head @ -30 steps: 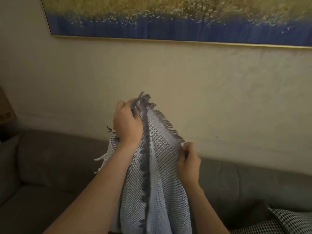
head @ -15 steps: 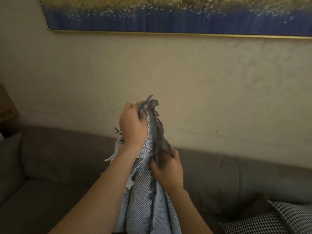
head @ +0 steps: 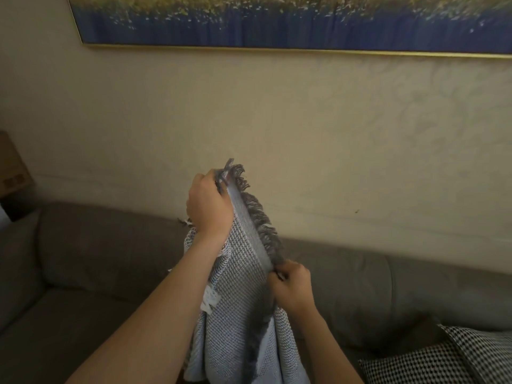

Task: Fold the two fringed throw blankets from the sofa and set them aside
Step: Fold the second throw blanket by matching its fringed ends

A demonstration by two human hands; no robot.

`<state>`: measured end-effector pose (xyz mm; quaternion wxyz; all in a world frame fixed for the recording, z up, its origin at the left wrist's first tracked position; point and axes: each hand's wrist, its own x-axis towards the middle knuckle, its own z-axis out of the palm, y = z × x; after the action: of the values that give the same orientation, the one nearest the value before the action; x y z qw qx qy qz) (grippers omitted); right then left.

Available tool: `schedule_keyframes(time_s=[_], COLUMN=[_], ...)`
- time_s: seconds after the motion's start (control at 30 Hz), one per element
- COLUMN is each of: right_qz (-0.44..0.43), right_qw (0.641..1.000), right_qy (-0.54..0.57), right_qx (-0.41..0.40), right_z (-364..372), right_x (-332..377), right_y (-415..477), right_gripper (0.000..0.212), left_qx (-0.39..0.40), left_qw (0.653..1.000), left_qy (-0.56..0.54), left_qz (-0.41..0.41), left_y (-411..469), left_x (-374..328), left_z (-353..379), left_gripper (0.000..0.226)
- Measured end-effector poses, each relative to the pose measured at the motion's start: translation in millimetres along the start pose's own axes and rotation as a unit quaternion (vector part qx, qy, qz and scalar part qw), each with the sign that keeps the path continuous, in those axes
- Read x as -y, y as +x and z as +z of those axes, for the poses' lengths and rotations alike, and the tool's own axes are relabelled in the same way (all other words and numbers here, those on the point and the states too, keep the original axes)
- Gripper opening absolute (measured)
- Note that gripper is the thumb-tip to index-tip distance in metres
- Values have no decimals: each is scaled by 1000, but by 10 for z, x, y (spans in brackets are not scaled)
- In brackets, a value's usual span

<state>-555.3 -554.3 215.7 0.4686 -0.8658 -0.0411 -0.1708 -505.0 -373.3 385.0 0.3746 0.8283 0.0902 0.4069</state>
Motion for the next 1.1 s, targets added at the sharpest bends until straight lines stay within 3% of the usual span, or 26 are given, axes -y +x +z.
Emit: schedule_keyframes(time_s=[0.23, 0.43, 0.6, 0.8, 1.03, 1.1], right_qz=[6, 68, 131, 149, 101, 101], right_qw=[992, 989, 987, 988, 993, 994], right_qy=[33, 15, 54, 20, -45, -41], right_qx=[123, 131, 76, 22, -35, -32], right_z=[-148, -185, -210, -170, -76, -83], right_x=[-124, -154, -159, -150, -92, -80], right_y=[4, -11, -31, -66, -119, -109], right_gripper=[29, 41, 46, 46, 12, 27], left_qx=[43, 60, 84, 109, 104, 95], left_qw=[998, 995, 992, 991, 990, 992], left_qy=[51, 77, 86, 73, 39, 30], left_qz=[-12, -18, -27, -38, -83, -83], left_y=[-52, -60, -76, -77, -109, -112], left_x=[173, 337, 397, 458, 452, 471], left_z=[40, 86, 106, 148, 192, 210], left_gripper=[26, 23, 27, 32, 20, 19])
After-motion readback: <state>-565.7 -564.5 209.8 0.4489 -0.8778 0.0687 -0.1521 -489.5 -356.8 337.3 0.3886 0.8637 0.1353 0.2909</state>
